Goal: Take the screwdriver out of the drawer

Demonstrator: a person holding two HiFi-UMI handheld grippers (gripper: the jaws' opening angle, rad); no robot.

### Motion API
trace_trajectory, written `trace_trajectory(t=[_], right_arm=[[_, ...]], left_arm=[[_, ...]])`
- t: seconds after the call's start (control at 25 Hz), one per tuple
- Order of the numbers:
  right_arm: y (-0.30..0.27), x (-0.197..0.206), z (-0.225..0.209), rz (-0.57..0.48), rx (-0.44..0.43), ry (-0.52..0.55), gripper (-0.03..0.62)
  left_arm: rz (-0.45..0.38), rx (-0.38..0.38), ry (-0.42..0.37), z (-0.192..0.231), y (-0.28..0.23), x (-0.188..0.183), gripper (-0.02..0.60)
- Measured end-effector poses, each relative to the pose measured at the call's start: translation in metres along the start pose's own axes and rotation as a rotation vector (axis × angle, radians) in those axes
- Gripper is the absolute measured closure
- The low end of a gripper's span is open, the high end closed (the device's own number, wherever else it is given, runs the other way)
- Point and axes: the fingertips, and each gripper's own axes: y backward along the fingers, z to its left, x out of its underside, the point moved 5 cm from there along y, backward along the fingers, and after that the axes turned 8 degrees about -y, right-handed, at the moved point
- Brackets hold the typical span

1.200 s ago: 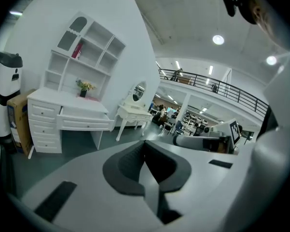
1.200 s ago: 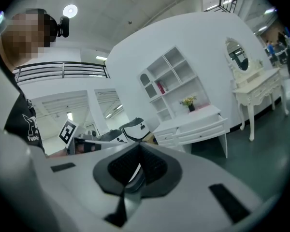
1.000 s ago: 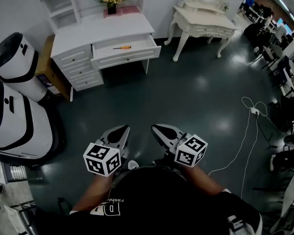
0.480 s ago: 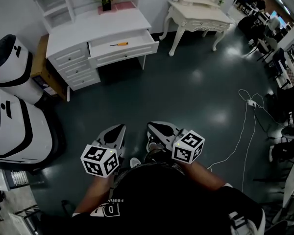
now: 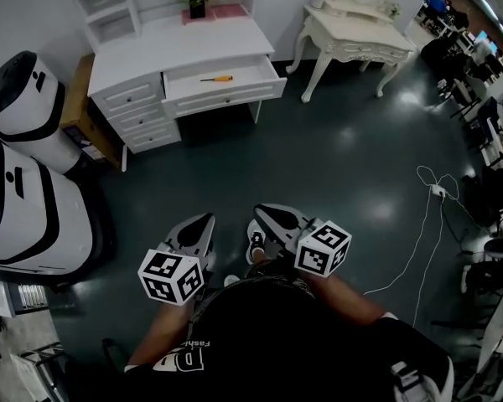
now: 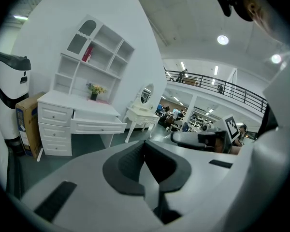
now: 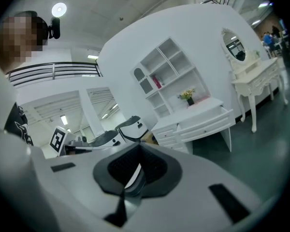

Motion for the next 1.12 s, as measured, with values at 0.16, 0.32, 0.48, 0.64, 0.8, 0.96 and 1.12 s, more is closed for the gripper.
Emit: trace_trajectory(t=[0.16,0.32,0.48,0.64,0.8,0.96,1.12], right_arm=[[-0.014,-0.015,-0.015,-0.012,-0.009,0.0,0.585],[-0.028,-0.025,-0.038,0.014,-0.016,-0.018,0.585],[-0.047,-0.038,-0.055,0.03,-0.038,-0.025,0.585],[-0.062,-0.057,-0.073,0.031,-0.054,-0.017,0.585],[-0.075,-0.076,-0.094,0.039,-0.065,-0.021,0.585],[-0.088,-0.099,-0.113,0.041,-0.081,-0.017,0.585],[-0.095,-0.122,-0.131,0.037,-0.1,-0.013,0.585]], left_arm=[[0.001,-0.019,0.0,0.015,-0.017,-0.008,0.568],[0.014,-0.026,0.005,0.025,-0.039,-0.015,0.568],[0.023,-0.025,-0.001,0.035,-0.063,-0.026,0.568],[0.031,-0.035,-0.008,0.049,-0.088,-0.041,0.568],[0.028,-0.048,-0.006,0.058,-0.113,-0.057,0.568],[0.03,-0.061,-0.006,0.066,-0.136,-0.071,0.568],[0.027,-0.083,-0.006,0.071,-0.158,-0.086,0.568]])
